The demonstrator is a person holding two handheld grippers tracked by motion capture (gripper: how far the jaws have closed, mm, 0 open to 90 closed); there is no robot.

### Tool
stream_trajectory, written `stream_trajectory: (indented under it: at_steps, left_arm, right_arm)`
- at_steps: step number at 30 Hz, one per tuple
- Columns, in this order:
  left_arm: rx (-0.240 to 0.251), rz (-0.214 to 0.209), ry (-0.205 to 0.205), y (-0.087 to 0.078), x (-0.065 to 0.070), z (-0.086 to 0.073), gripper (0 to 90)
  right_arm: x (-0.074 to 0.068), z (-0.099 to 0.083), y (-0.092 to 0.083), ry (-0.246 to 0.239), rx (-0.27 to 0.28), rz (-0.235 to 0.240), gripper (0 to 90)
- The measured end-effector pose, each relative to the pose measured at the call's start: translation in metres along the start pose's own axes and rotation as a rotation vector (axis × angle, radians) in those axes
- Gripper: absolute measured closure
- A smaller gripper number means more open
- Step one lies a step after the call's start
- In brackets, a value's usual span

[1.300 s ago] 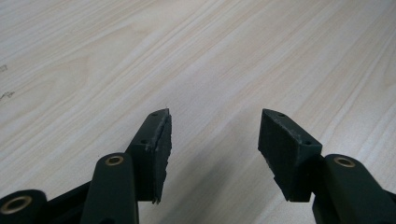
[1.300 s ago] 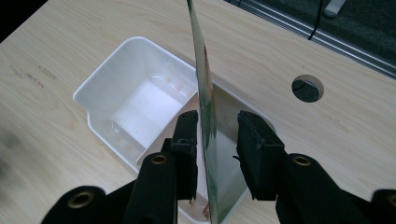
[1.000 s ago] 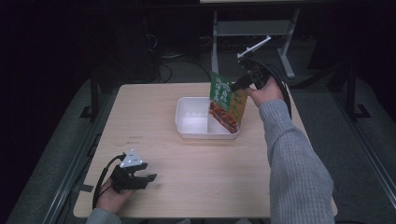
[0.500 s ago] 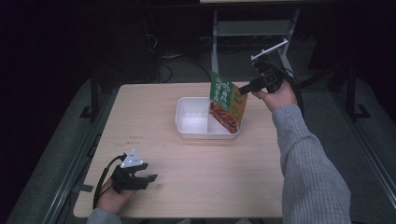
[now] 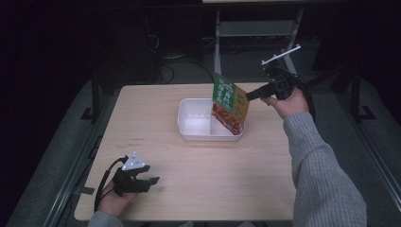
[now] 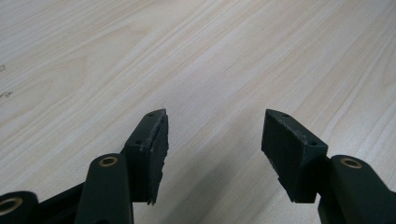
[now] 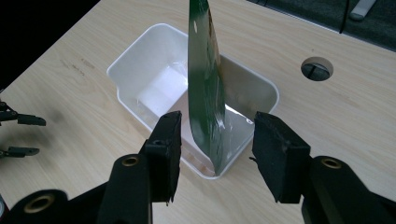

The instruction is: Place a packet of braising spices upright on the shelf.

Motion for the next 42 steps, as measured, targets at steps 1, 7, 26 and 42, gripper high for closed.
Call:
stream_trajectory:
  at_steps: [1, 7, 26, 42]
  left_arm:
    - [0.000, 0.000, 0.000, 0.000, 0.000, 0.000, 40.7]
    - [0.000, -0.001, -0.002, 0.000, 0.000, 0.000, 40.7]
    - [-0.002, -0.001, -0.001, 0.001, 0.001, 0.000, 40.6]
    - [-0.005, -0.007, 0.002, 0.002, 0.002, 0.000, 40.6]
  right_arm:
    - [0.000, 0.000, 0.000, 0.000, 0.000, 0.000, 51.3]
    - [0.006, -0.008, -0.002, 0.008, 0.003, 0.016, 50.3]
    - [0.013, -0.033, 0.000, 0.010, -0.007, 0.066, 48.0]
    - [0.021, -0.059, 0.004, 0.013, -0.019, 0.093, 47.2]
Point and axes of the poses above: each handheld gripper's, and its own axes: y roughly forward along the jaws, z roughly out of its top, x roughly to its right, the point moved 3 cm from there along y, roughly forward along the jaws, and after that the axes turned 12 degrees about y, right-handed, at the moved point
